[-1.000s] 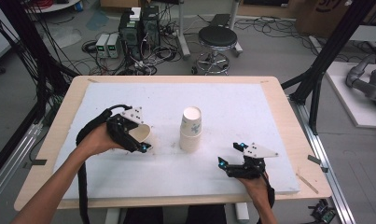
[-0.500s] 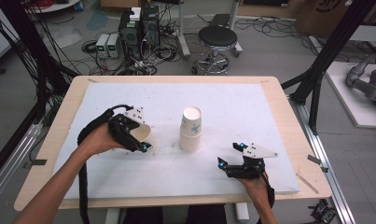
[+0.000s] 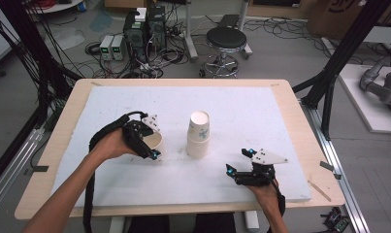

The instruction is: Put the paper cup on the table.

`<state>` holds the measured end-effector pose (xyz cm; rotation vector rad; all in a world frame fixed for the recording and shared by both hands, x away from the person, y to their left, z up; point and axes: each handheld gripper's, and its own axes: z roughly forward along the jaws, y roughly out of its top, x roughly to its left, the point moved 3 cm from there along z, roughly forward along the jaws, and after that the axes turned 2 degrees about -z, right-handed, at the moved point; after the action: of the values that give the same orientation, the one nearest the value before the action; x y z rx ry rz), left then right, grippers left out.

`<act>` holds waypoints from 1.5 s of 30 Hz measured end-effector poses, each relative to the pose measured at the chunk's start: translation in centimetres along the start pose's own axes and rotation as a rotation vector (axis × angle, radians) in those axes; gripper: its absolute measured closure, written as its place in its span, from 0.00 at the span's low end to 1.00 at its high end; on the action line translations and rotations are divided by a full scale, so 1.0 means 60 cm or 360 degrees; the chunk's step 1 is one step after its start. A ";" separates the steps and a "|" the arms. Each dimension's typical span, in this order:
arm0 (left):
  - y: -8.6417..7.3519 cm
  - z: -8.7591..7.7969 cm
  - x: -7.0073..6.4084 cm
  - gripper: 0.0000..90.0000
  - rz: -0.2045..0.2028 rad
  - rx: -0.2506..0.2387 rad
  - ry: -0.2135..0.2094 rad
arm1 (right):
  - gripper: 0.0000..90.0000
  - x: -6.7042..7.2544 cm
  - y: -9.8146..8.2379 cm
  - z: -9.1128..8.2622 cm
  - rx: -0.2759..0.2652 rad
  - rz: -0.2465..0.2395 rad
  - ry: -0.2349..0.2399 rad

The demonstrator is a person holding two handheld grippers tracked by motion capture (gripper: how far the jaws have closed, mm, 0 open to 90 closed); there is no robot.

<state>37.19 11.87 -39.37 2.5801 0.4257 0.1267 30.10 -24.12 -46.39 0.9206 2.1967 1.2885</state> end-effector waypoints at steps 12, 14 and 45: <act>-0.006 0.031 -0.002 0.38 0.0013 0.0122 -0.0043 | 0.17 0.000 0.000 -0.001 -0.0003 0.0002 0.0003; -0.008 0.036 -0.003 0.38 0.0017 0.0157 -0.0035 | 0.17 0.000 0.000 -0.001 -0.0003 0.0005 0.0002; -0.024 0.059 -0.005 0.17 -0.0049 -0.0030 -0.0050 | 0.18 -0.001 0.000 0.001 -0.0002 -0.0002 0.0001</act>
<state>37.13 11.26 -43.12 2.5527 0.4504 0.0789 30.16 -24.12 -46.40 0.9181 2.1963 1.2898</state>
